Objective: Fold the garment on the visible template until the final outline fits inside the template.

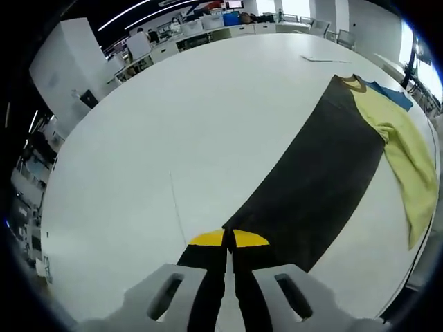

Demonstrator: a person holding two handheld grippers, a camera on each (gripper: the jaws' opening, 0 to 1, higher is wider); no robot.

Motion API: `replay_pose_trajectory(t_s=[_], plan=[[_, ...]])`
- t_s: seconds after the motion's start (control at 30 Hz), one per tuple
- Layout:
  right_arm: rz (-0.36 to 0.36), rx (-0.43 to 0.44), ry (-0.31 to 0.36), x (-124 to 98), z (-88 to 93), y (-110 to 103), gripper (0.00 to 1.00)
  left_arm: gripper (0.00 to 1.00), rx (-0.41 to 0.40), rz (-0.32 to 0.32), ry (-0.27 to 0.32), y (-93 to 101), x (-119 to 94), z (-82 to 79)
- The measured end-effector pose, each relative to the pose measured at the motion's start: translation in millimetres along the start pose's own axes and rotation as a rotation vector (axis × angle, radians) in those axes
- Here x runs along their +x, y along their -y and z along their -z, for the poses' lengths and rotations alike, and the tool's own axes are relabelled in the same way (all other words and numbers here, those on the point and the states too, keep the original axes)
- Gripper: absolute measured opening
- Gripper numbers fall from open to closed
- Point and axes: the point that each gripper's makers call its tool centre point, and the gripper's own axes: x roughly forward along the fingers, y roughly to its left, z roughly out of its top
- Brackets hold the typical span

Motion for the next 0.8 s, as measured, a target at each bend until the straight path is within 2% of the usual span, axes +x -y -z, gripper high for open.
replay_pose_trajectory(t_s=[0.3, 0.8], plan=[[0.015, 0.008, -0.002, -0.6, -0.7, 2.7, 1.00, 0.00, -0.005, 0.013, -0.020, -0.7, 5.0, 3.6], [0.006, 0.002, -0.008, 7.3, -4.2, 0.1, 1.00, 0.00, -0.008, 0.025, 0.000, -3.0, 11.2, 1.8]])
